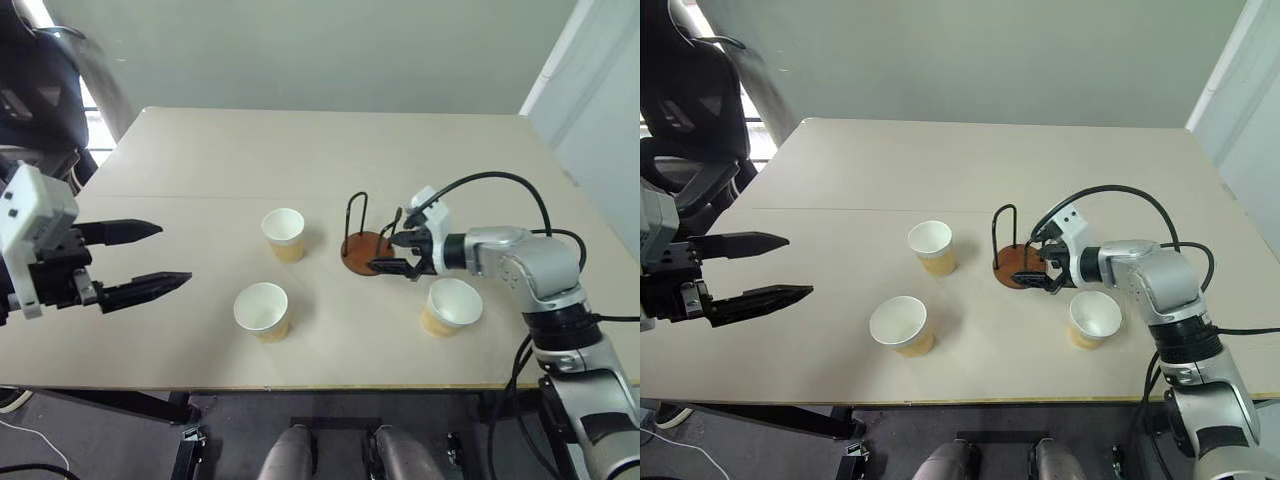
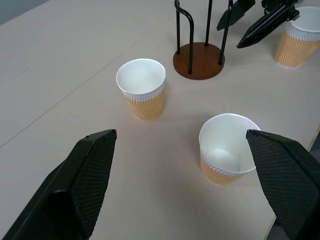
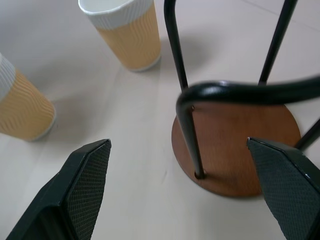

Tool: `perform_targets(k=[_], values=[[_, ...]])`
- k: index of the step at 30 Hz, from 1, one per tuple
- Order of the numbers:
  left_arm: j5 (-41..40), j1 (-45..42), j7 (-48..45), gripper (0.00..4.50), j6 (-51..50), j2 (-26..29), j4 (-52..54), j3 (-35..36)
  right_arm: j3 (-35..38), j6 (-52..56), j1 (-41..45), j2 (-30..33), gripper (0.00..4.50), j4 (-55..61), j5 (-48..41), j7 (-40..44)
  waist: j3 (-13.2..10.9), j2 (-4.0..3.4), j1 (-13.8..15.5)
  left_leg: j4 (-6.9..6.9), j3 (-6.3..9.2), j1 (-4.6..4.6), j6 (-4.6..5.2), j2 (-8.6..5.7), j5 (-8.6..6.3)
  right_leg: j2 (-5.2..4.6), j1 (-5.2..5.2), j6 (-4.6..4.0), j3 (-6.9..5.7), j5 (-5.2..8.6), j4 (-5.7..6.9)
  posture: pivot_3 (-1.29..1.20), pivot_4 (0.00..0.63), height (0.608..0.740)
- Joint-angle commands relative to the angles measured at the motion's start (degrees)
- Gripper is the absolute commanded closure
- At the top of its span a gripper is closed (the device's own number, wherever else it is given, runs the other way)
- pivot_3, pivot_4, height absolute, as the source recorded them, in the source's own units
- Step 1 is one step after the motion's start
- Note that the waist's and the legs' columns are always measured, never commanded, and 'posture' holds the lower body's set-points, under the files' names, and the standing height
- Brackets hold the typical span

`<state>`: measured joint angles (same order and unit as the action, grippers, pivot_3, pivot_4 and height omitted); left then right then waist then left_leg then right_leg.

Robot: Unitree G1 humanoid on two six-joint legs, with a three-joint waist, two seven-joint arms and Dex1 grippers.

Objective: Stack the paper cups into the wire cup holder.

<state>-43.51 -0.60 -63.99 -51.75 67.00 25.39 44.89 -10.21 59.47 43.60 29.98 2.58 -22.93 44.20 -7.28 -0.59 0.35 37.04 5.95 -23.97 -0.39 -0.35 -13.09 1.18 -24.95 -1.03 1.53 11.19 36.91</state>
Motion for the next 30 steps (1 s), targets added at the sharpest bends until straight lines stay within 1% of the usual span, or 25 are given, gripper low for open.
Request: perform_targets(k=[1,4,10,13,14,15,19,22,25,30], values=[[-0.2,0.2,0.7,0.06,-0.4,0.4,1.5,2.8,0.6,-1.7,2.3,-1.2,0.0,0.2,0.6,-1.2,0.0,0.0,0.0,0.0,0.0,0.0,-0.02,0.03,0.01,0.03,-0.02,-0.05,0.0,-0.01,0.0,0.0,0.15,0.74],[0.1,0.9,0.9,0.0,-0.2,0.2,1.5,3.2,0.5,-2.3,2.6,-1.5,0.61,0.0,1.0,-1.2,0.0,0.0,0.0,0.0,0.0,0.0,-0.04,0.09,0.02,0.09,-0.04,-0.2,0.0,0.01,0.01,0.0,0.15,0.74],[0.0,0.9,1.2,0.0,0.2,0.3,1.2,2.9,0.4,-3.0,2.6,-1.6,2.73,0.0,1.4,-1.2,0.0,0.01,0.0,0.01,0.0,0.01,-0.08,0.12,0.01,0.12,-0.04,-0.28,0.0,0.01,0.02,0.0,0.15,0.74],[0.2,1.0,1.1,0.0,0.4,0.3,1.1,3.0,0.3,-3.1,2.2,-1.1,3.92,0.3,1.7,-1.2,0.0,0.01,0.0,0.01,0.0,0.01,-0.09,0.12,0.0,0.12,-0.04,-0.29,0.0,0.01,0.02,0.0,0.15,0.74],[0.3,1.1,1.1,0.0,0.5,0.3,1.0,3.1,0.3,-3.1,2.1,-0.8,4.24,0.3,1.8,-1.1,0.0,0.01,0.0,0.01,0.0,0.01,-0.1,0.13,0.0,0.13,-0.04,-0.29,0.0,0.01,0.02,0.0,0.15,0.74],[0.4,1.1,1.1,0.0,0.6,0.3,0.9,3.1,0.3,-3.2,1.9,-0.7,4.45,0.3,2.0,-0.9,0.0,0.02,0.0,0.01,0.0,0.01,-0.11,0.13,-0.01,0.13,-0.04,-0.29,0.0,0.01,0.02,0.0,0.15,0.74],[0.6,0.9,0.8,0.0,0.8,0.6,0.5,3.0,-0.2,-3.9,1.2,1.2,4.45,0.9,1.7,1.3,0.1,0.13,0.0,0.01,0.01,0.02,-0.15,0.17,-0.03,0.17,-0.04,-0.35,0.0,0.02,0.02,0.0,0.15,0.74],[0.8,0.7,0.2,0.0,1.2,1.2,-0.2,2.5,-1.2,-8.7,-0.8,4.9,4.45,3.8,0.1,9.2,0.1,0.16,0.2,0.02,0.01,0.0,-0.16,0.17,-0.04,0.18,-0.04,-0.35,0.0,0.02,0.02,0.0,0.15,0.74],[0.7,0.2,-0.3,0.0,1.5,1.6,-0.8,1.8,-1.2,-10.8,-2.5,6.6,4.45,8.0,-2.6,14.8,0.1,0.17,0.2,0.01,0.0,0.0,-0.21,0.19,-0.07,0.2,-0.04,-0.37,0.01,0.03,0.0,0.0,0.15,0.74],[0.5,-0.5,-0.6,0.0,2.0,2.3,-1.4,0.4,-1.5,-10.8,-4.3,7.8,4.45,13.5,-5.1,18.5,0.1,0.17,-0.1,0.02,0.0,0.02,-0.25,0.29,-0.06,0.34,-0.04,-0.39,0.02,0.03,0.02,0.0,0.15,0.74]])
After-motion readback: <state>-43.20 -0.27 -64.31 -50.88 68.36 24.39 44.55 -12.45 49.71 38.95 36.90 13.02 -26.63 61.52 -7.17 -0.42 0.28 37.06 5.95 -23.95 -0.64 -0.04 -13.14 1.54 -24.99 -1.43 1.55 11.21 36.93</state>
